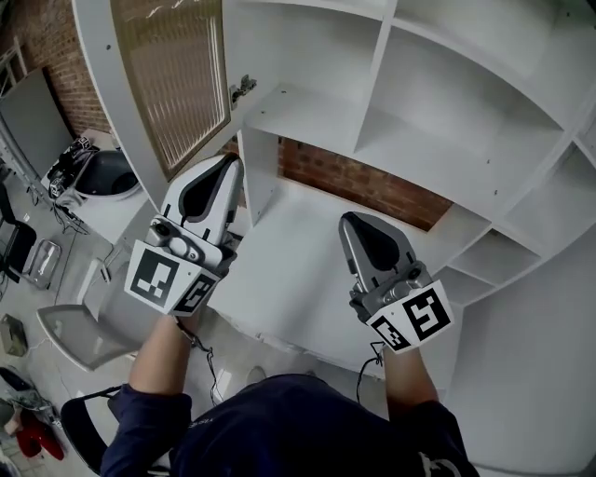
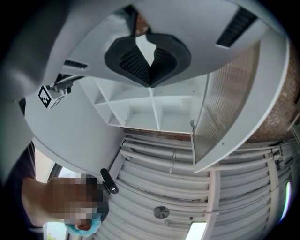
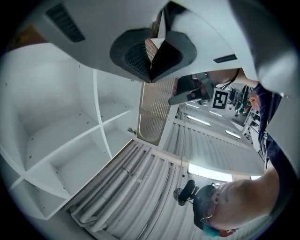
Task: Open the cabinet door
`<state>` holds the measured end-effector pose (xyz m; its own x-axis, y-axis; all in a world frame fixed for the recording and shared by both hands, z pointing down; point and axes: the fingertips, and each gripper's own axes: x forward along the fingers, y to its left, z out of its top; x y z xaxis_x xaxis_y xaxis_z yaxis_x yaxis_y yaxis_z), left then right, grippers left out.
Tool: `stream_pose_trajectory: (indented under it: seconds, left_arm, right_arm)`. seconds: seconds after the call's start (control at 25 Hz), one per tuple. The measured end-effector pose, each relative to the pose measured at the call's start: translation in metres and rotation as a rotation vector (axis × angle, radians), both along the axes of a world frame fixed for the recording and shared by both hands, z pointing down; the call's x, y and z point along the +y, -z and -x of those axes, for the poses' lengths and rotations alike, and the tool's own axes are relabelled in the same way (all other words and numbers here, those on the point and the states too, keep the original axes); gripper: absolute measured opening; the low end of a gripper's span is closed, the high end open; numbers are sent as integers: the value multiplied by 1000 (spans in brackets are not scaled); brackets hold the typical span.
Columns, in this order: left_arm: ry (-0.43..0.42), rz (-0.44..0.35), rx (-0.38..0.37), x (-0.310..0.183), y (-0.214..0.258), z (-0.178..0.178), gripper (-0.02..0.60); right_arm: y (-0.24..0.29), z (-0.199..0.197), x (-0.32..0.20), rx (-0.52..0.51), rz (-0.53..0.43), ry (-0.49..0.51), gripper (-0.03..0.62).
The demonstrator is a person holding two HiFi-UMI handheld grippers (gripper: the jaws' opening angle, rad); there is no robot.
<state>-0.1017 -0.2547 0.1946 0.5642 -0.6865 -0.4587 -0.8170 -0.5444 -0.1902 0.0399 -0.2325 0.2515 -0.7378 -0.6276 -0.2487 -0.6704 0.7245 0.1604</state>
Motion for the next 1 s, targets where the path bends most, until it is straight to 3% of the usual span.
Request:
stream_pose_trajectory:
  seconds: [0.16,0.52,1.0]
  left_arm:
    - [-38,80,1,-15,-32,-30,6]
    - [-74,160,-20,-28,-65,-73,7]
    - [-93,167,-63,-31,-68,-91,6]
  right_arm:
    - [-5,-15,-9,-2,11,-9,23]
    - [-11,-37,-20,-25,23,-11,23]
    - [-11,-38,-26,-26,30,-5,23]
